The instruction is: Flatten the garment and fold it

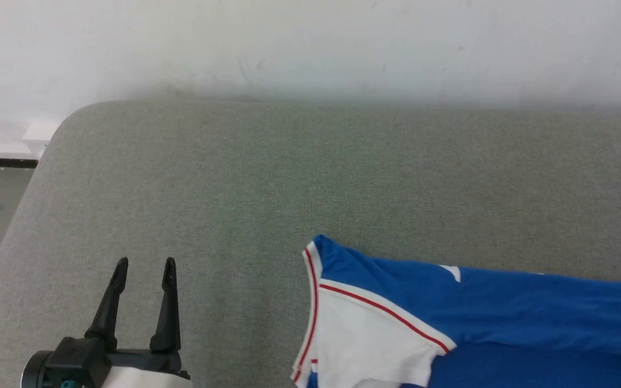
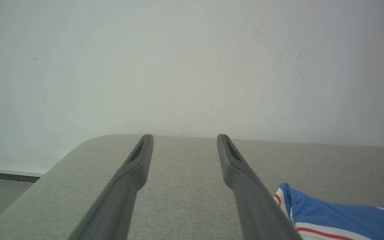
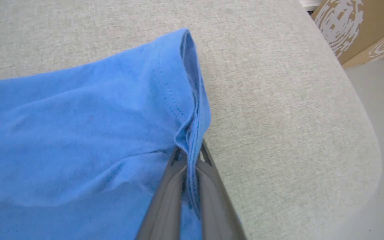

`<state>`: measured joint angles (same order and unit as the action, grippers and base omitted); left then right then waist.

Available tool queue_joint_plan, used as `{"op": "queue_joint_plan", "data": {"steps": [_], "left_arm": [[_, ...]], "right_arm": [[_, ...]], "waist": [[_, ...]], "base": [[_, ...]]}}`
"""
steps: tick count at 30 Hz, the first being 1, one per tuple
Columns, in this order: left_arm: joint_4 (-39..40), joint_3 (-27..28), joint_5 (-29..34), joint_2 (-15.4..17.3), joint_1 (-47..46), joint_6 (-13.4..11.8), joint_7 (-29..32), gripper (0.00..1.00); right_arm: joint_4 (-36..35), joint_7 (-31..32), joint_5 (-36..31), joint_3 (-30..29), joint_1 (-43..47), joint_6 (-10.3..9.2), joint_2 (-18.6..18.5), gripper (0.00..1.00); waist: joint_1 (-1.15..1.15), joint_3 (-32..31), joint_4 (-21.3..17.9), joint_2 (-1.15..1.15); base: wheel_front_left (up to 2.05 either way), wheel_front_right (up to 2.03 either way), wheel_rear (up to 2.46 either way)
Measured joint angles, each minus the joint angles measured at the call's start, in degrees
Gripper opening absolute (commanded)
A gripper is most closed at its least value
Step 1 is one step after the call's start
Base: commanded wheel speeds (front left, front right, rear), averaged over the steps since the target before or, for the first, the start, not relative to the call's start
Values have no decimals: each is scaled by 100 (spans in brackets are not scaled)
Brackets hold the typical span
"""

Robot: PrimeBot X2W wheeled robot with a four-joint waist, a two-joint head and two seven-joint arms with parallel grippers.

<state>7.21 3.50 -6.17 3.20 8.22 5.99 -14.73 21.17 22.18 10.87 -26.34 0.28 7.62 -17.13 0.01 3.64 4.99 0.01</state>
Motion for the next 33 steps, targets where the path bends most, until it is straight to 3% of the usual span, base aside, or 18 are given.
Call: {"op": "queue_joint_plan", "data": {"steps": [3, 8, 17, 24, 29, 33], "left_arm": [[-3, -1, -58, 0, 9, 1, 0, 100], [-19, 4, -107, -1, 58, 2, 0, 100], [-22, 14, -170, -5, 149, 5, 0, 100], [-26, -14, -196, -9, 202, 10, 0, 100], [-46, -41, -230, -12, 199, 52, 0, 100], [-86, -67, -236, -13, 194, 54, -1, 100]], "right_arm": [[47, 58, -90, -145, -2, 0, -97, 0], [-301, 214, 101, 136, 12, -1, 22, 0], [-2050, 1011, 804, 1124, 623, -3, 375, 0], [-3141, 1571, 1306, 1969, 750, -8, 907, 0], [-3372, 1713, 1645, 2648, 600, -9, 1271, 0], [-3121, 1668, 1893, 3101, 432, -9, 1391, 0]], "waist": [[0, -71, -21, 0], [0, -188, -51, -1], [-1, -423, -46, -1], [-1, -469, 84, -1], [-1, -451, 227, -1], [0, -437, 370, -1]], "base": [[0, 0, 0], [0, 0, 0], [0, 0, 0], [0, 0, 0], [0, 0, 0], [0, 0, 0]]}}
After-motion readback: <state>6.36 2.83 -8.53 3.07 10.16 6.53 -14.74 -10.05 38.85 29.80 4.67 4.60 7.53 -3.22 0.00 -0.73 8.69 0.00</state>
